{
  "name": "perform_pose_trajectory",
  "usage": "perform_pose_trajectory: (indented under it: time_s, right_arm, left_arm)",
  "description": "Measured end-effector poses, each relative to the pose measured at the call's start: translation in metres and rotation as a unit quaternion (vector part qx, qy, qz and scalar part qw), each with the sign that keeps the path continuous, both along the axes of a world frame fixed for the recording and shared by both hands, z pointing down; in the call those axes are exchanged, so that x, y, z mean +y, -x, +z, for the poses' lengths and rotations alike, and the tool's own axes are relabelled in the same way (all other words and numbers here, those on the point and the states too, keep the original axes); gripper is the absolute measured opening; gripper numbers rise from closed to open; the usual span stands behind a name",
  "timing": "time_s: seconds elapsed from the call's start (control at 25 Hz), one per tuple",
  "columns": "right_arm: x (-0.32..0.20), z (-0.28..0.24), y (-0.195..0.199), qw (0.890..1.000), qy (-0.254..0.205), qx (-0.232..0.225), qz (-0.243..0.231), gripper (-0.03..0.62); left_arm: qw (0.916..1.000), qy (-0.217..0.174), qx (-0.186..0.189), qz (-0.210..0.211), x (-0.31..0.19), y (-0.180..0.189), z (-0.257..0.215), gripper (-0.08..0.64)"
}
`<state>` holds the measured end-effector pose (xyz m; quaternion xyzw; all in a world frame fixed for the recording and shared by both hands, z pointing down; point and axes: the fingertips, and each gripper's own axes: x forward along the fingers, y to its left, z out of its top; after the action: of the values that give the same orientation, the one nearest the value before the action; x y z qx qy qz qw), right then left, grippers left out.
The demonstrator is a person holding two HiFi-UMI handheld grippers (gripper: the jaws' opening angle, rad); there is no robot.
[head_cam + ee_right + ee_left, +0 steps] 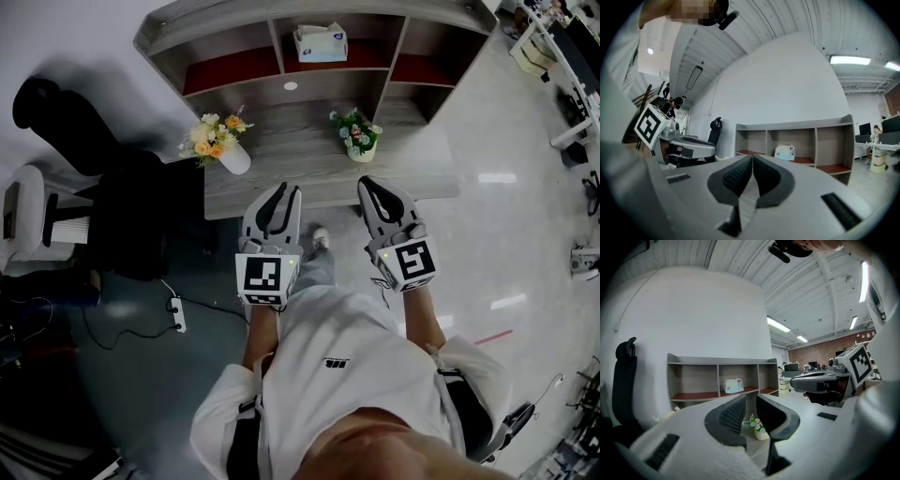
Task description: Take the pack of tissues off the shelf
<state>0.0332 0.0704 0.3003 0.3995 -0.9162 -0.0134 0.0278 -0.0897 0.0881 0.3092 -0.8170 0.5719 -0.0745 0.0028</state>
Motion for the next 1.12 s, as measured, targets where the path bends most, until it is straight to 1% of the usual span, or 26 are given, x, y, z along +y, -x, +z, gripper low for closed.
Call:
perform_pose_trajectory:
  time_s: [0.16, 0.36, 1.12]
  right_arm:
    - [-0.019, 0.003, 0.004, 1.000, 0.010, 0.008, 0.002, 0.027]
    - [-0.046, 0.000, 0.012, 1.000, -0.007, -0.001, -0.002, 0.028]
    - [-0.135, 0.007, 0.036, 1.000, 0.011, 0.015, 0.012, 0.028]
  left_arm:
    - [1.0000, 0.002, 0.000, 0.002, -0.021, 0.004, 0.002, 0.086]
    - [1.0000, 0.004, 0.002, 0.006, -0.046, 0.009, 0.002, 0.086]
    - [0.9994, 0.019, 0.009, 0.027, -0.141, 0.026, 0.009, 0.086]
